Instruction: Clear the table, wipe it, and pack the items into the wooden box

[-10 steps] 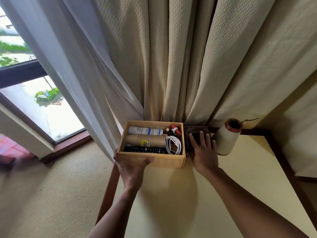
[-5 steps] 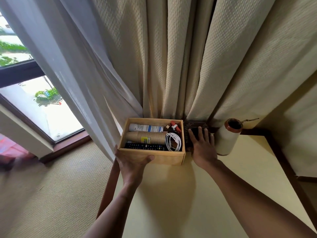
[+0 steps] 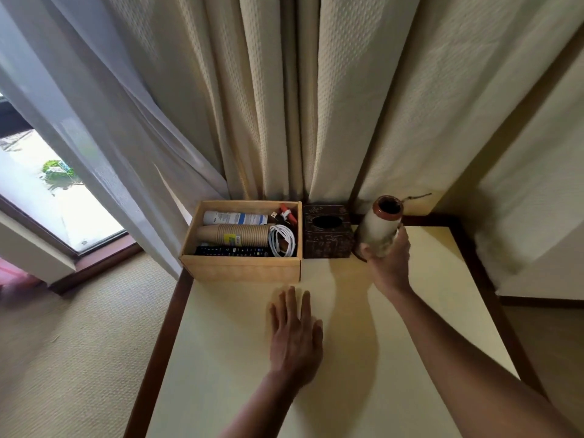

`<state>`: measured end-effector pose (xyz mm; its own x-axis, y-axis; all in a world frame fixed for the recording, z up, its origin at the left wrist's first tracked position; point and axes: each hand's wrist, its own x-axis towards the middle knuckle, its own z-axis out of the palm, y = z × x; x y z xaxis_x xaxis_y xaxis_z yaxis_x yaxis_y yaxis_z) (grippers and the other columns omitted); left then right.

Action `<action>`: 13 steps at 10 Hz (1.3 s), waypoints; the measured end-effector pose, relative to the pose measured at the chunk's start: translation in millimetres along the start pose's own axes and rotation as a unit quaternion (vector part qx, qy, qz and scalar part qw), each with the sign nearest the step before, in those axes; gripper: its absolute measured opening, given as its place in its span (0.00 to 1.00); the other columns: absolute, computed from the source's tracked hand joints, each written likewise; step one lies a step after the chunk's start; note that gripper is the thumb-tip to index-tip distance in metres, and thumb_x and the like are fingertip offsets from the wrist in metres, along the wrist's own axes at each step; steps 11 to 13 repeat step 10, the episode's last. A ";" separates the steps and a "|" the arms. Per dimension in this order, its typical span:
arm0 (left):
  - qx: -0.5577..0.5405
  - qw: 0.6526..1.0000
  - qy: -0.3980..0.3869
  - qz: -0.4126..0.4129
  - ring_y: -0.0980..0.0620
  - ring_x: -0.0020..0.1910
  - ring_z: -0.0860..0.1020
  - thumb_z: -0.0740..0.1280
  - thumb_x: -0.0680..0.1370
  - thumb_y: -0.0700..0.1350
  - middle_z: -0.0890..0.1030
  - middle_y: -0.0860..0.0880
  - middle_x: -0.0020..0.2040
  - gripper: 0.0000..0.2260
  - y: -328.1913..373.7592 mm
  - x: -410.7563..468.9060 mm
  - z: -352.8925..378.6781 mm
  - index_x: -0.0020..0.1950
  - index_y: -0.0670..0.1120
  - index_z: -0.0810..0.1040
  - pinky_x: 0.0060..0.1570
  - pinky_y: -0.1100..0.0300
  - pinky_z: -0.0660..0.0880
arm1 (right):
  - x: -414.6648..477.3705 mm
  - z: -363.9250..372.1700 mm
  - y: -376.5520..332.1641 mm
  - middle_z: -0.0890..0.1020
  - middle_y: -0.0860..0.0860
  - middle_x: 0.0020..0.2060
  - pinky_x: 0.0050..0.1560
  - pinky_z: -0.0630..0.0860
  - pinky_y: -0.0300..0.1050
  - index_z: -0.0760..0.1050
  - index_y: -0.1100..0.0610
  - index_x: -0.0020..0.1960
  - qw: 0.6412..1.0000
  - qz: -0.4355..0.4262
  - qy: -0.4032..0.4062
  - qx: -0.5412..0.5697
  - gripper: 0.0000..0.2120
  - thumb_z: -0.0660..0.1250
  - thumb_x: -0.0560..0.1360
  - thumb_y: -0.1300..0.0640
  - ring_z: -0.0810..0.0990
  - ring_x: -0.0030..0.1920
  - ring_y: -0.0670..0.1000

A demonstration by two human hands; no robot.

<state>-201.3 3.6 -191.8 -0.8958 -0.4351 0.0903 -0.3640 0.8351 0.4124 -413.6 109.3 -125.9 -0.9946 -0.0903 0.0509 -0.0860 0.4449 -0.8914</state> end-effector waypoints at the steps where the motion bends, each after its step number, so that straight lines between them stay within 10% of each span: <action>1: 0.049 0.998 -0.035 0.014 0.34 0.81 0.54 0.54 0.83 0.55 0.56 0.37 0.82 0.28 1.2 3.3 12.0 0.82 0.45 0.61 0.75 0.38 0.47 | 23.4 -0.1 10.3 0.70 0.55 0.73 0.70 0.72 0.61 0.55 0.51 0.80 0.999 -0.009 -0.031 0.005 0.43 0.76 0.72 0.58 0.71 0.72 0.57; 7: 0.104 0.991 -0.089 0.011 0.38 0.83 0.40 0.47 0.85 0.58 0.45 0.40 0.84 0.28 4.8 5.2 15.5 0.85 0.51 0.50 0.79 0.38 0.43 | 79.2 10.0 16.0 0.74 0.51 0.71 0.71 0.73 0.59 0.58 0.47 0.77 0.991 -0.043 -0.113 0.049 0.40 0.75 0.72 0.55 0.74 0.71 0.51; 13: 0.075 0.990 -0.115 -0.011 0.41 0.82 0.35 0.48 0.85 0.59 0.39 0.43 0.84 0.29 8.7 8.1 4.3 0.84 0.54 0.46 0.80 0.42 0.35 | 21.6 -15.9 17.9 0.56 0.56 0.82 0.77 0.63 0.57 0.46 0.57 0.83 0.980 0.001 -0.125 -0.158 0.37 0.64 0.82 0.51 0.58 0.80 0.58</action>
